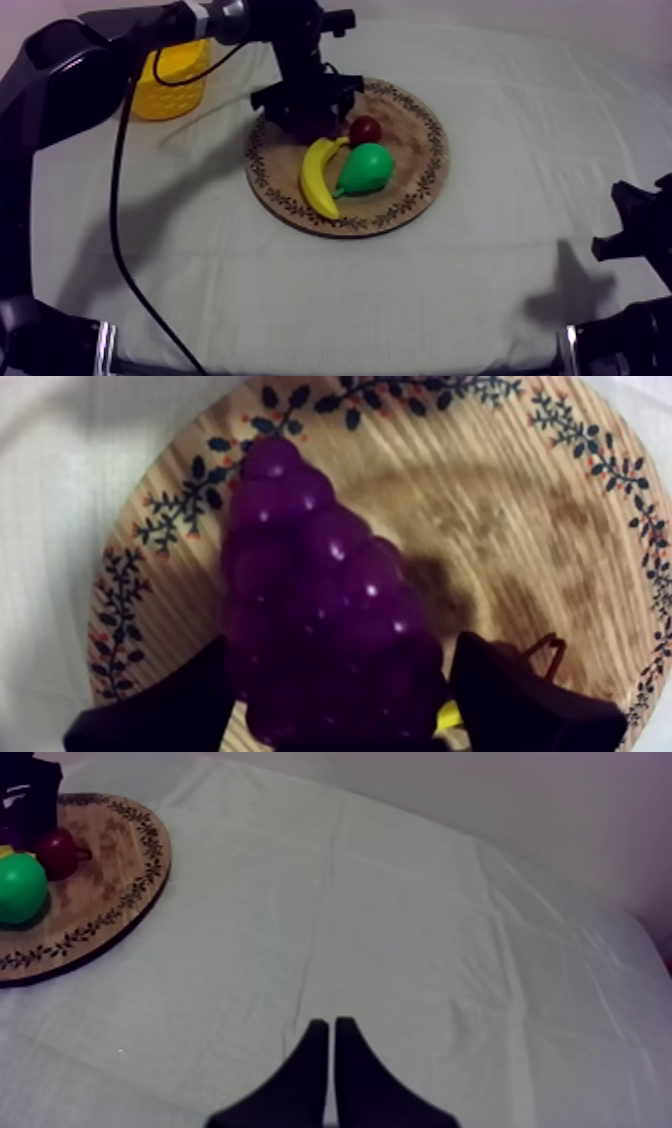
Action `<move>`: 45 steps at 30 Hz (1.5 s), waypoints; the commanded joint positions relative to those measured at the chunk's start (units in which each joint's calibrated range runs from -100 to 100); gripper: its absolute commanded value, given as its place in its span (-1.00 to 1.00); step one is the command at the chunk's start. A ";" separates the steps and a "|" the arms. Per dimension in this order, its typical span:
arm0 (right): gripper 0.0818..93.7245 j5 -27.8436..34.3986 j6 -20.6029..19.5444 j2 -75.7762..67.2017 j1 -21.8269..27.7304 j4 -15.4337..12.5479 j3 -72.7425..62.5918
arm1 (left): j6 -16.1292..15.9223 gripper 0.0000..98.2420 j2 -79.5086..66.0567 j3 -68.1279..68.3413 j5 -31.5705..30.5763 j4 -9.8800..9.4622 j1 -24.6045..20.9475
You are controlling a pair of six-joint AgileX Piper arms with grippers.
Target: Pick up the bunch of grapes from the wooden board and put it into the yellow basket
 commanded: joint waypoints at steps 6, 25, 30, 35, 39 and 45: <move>-0.99 0.00 0.01 0.02 0.00 -0.01 -0.01 | 0.01 0.03 0.24 0.39 -0.43 0.41 -0.23; -0.99 0.00 0.01 0.02 0.00 -0.01 -0.01 | -1.73 -0.18 -12.80 12.64 -6.19 -1.02 -0.27; -0.99 0.00 0.01 0.02 0.00 -0.01 -0.01 | -1.79 -0.17 -22.83 21.54 -7.62 -1.98 -0.54; -0.99 0.00 0.01 0.02 0.00 -0.01 -0.01 | -1.61 -0.17 -34.16 31.66 -8.34 -2.72 -0.97; -0.99 0.00 0.01 0.02 0.00 -0.01 -0.01 | -1.39 -0.17 -42.19 39.89 -8.72 -3.05 -2.04; -0.99 0.00 0.01 0.02 0.00 -0.01 -0.01 | -2.46 -0.16 -51.64 52.02 -11.92 -2.86 -6.33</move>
